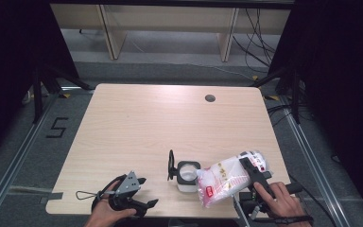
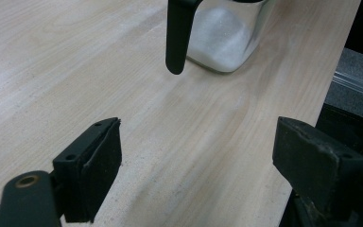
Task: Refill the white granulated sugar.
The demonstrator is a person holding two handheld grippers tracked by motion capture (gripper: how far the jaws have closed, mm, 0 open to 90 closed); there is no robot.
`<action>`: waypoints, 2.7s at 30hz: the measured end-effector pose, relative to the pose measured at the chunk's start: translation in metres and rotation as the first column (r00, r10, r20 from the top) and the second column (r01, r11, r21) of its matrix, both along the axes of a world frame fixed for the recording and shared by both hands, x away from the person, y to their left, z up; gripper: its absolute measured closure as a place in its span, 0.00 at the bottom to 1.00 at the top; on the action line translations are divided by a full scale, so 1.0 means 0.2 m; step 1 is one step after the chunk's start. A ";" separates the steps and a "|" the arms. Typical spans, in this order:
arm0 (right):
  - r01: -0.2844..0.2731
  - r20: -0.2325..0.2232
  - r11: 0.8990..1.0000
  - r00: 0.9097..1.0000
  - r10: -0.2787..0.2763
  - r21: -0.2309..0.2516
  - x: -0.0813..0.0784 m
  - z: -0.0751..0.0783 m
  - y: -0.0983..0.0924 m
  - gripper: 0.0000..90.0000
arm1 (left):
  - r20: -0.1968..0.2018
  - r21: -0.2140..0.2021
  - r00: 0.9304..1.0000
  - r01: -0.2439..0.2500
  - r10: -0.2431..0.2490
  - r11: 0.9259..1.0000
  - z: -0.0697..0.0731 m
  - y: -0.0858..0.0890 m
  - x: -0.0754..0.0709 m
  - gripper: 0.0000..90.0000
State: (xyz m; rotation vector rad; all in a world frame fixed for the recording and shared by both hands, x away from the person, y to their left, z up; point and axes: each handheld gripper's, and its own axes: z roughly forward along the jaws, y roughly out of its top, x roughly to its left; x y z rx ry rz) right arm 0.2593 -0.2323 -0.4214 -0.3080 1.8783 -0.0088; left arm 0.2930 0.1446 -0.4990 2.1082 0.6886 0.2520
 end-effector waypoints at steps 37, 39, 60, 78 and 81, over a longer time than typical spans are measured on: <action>-0.032 0.004 0.999 0.999 0.032 0.019 0.00 0.00 0.01 0.47 | 0.003 0.006 1.000 -0.002 0.002 1.000 0.00 0.00 0.00 0.18; -0.036 0.008 0.999 0.999 0.036 -0.017 -0.01 0.01 0.01 0.47 | 0.006 0.017 1.000 -0.001 0.000 1.000 0.00 0.01 0.00 0.18; -0.036 0.009 0.999 0.999 0.036 -0.009 -0.01 0.01 0.01 0.47 | 0.000 -0.002 1.000 -0.006 0.006 1.000 0.01 0.00 0.00 0.18; -0.077 0.023 0.997 0.997 0.077 -0.001 -0.01 0.02 0.02 0.47 | -0.003 -0.013 1.000 -0.009 0.009 1.000 0.00 -0.01 0.00 0.18; -0.072 0.025 0.997 0.997 0.072 0.004 0.00 0.00 0.02 0.47 | 0.003 0.007 1.000 -0.005 0.005 1.000 0.00 0.00 0.00 0.18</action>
